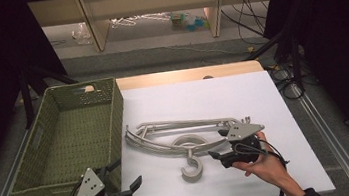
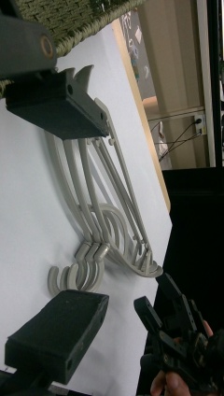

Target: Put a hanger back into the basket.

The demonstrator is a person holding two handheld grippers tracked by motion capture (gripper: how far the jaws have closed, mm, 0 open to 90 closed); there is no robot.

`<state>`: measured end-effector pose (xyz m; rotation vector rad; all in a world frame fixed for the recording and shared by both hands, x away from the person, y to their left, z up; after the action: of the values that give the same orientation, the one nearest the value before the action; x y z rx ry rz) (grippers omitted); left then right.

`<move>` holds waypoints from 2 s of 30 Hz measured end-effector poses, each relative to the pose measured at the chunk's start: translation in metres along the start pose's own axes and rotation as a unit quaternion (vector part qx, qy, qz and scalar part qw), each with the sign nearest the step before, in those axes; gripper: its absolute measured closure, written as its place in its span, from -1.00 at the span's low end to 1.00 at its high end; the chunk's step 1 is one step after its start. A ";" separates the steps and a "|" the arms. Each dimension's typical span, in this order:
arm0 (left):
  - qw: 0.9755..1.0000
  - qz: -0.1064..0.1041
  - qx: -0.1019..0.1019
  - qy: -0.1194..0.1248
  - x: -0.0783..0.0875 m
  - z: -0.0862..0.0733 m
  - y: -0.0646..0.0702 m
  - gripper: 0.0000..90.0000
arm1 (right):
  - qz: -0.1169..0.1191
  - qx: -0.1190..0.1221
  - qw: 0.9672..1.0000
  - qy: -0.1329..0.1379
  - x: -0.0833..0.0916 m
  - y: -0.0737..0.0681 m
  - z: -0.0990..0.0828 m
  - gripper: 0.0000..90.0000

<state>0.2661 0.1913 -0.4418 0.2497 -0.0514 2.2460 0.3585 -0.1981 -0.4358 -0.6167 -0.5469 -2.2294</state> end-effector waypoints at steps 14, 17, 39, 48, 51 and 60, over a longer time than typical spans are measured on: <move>1.000 -0.001 0.002 0.004 -0.002 -0.001 0.000 -0.64 | 0.050 0.075 0.992 -0.086 -0.033 0.011 0.007 -0.18; 1.000 0.000 -0.005 -0.002 -0.001 0.000 0.000 -0.64 | 0.054 0.086 0.990 -0.101 -0.040 0.015 0.006 -0.09; 1.000 -0.003 -0.004 -0.010 -0.003 -0.002 0.001 -0.60 | 0.100 0.230 0.961 -0.119 -0.060 0.022 0.007 0.69; 1.000 -0.005 -0.008 -0.010 -0.003 -0.001 0.002 -0.60 | 0.098 0.276 0.953 -0.079 -0.045 0.025 0.018 0.77; 1.000 -0.008 -0.008 -0.004 -0.004 -0.001 0.001 -0.60 | 0.093 0.279 0.953 -0.067 -0.040 0.024 0.023 0.79; 1.000 -0.003 -0.014 -0.008 -0.002 0.000 0.000 -0.60 | 0.066 0.284 0.956 -0.022 -0.022 0.031 0.037 0.82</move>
<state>0.2670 0.1898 -0.4425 0.2537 -0.0904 2.2353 0.4049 -0.1853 -0.4131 -0.3838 -1.0834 -1.8120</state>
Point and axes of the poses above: each handheld gripper's, and its own axes: x roughly backward along the jaws, z roughly out of its top, y roughly to its right, the point moved 1 cm from there along -x, roughly forward along the jaws, and after that the axes turned 7 degrees about -z, right-handed, at the moved point
